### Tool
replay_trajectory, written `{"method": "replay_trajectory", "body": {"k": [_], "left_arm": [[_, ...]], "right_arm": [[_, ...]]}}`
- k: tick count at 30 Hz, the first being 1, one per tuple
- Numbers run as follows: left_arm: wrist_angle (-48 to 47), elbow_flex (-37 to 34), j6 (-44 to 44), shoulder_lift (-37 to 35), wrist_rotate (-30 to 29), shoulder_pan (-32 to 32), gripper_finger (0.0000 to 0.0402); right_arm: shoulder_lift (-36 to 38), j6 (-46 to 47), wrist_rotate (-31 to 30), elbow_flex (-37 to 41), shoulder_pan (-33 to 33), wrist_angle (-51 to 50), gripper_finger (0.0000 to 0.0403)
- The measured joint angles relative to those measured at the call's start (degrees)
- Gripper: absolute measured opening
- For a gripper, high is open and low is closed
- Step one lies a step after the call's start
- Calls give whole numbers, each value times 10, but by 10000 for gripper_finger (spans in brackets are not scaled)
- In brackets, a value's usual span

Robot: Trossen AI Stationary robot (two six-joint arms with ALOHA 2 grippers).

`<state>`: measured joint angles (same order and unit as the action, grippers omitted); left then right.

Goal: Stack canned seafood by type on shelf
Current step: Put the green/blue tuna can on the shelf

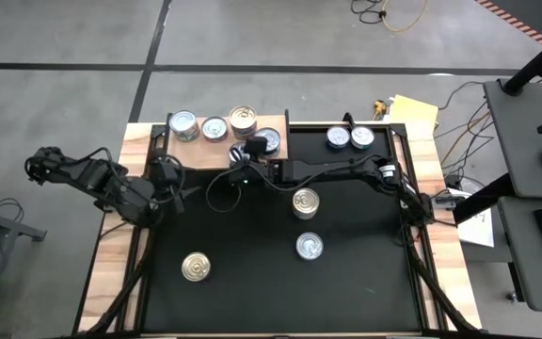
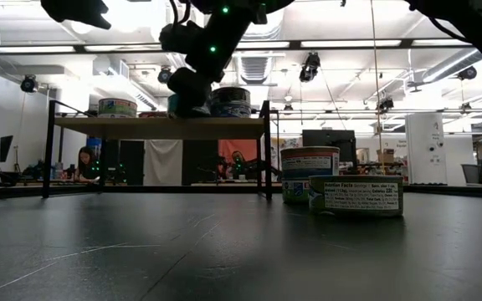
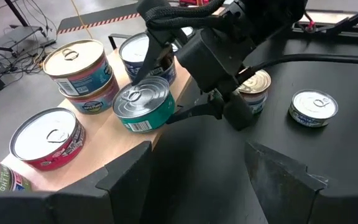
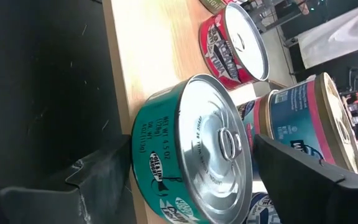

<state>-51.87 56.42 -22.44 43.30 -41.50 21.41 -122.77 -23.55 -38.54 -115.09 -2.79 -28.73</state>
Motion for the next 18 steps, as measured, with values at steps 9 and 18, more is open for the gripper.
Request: {"method": "replay_trajectory", "body": {"k": [9, 18], "left_arm": [[0, 0, 3, 11, 0, 0, 240], [1, -1, 3, 27, 0, 0, 240]], "right_arm": [[1, -3, 1, 0, 0, 1, 343], [7, -4, 2, 1, 1, 1, 334]]}}
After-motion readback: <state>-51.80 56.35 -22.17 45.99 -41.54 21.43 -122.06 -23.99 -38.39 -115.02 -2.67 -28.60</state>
